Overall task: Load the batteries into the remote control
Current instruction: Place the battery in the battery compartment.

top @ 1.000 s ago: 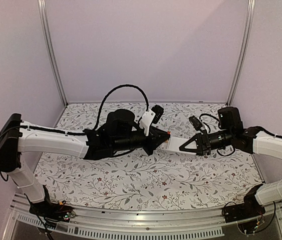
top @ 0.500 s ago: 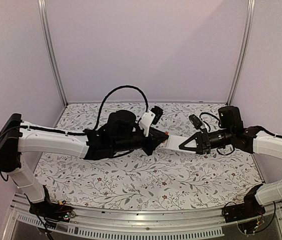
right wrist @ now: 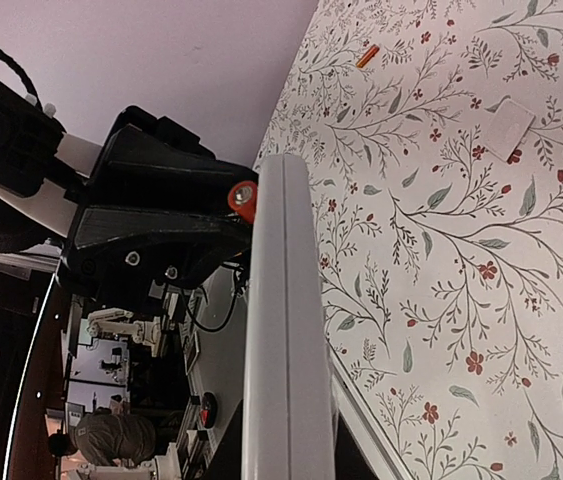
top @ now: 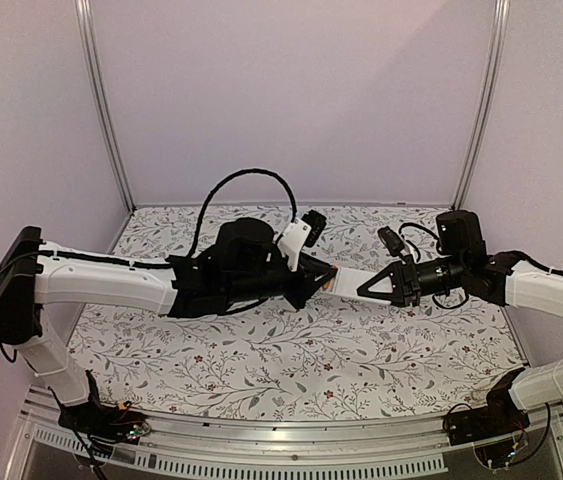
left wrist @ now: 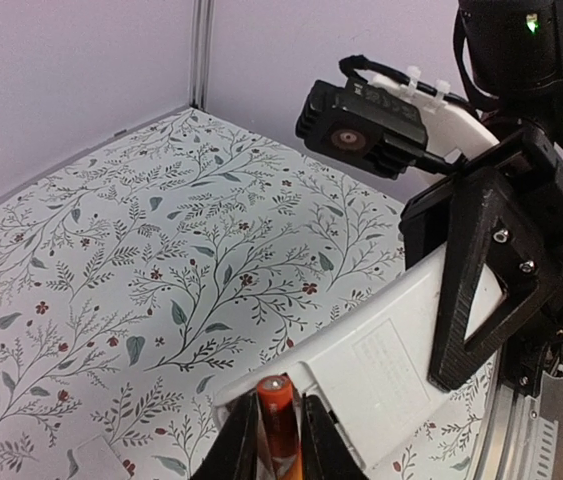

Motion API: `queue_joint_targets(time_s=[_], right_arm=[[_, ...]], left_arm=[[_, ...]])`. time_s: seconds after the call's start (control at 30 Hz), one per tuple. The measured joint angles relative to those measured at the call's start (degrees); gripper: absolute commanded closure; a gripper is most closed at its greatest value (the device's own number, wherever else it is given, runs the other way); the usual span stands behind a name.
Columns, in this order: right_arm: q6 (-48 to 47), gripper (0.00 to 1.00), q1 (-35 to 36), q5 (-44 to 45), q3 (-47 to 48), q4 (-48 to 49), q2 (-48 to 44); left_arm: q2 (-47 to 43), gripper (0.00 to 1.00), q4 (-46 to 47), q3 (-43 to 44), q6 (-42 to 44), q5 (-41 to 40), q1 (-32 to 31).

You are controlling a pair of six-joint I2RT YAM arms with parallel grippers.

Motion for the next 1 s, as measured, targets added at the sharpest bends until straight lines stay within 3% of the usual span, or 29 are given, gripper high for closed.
queue_joint_targets(time_s=[0.27, 0.57, 0.77, 1.0], right_arm=[[0.1, 1.00, 0.0, 0.4, 0.0, -0.2, 0.0], [-0.9, 1.00, 0.0, 0.7, 0.0, -0.2, 0.0], [-2.4, 1.00, 0.0, 1.8, 0.0, -0.3, 0.0], [-4.1, 1.00, 0.0, 4.1, 1.0, -1.2, 0.0]], left_arm=[[0.0, 0.71, -1.0, 0.5, 0.0, -0.9, 0.0], [-1.0, 0.25, -3.5, 0.9, -3.5, -2.1, 0.4], [-4.9, 0.06, -1.8, -0.8, -11.2, -1.3, 1.6], [-5.5, 0.03, 3.2, -4.5, -28.6, 1.1, 5.0]])
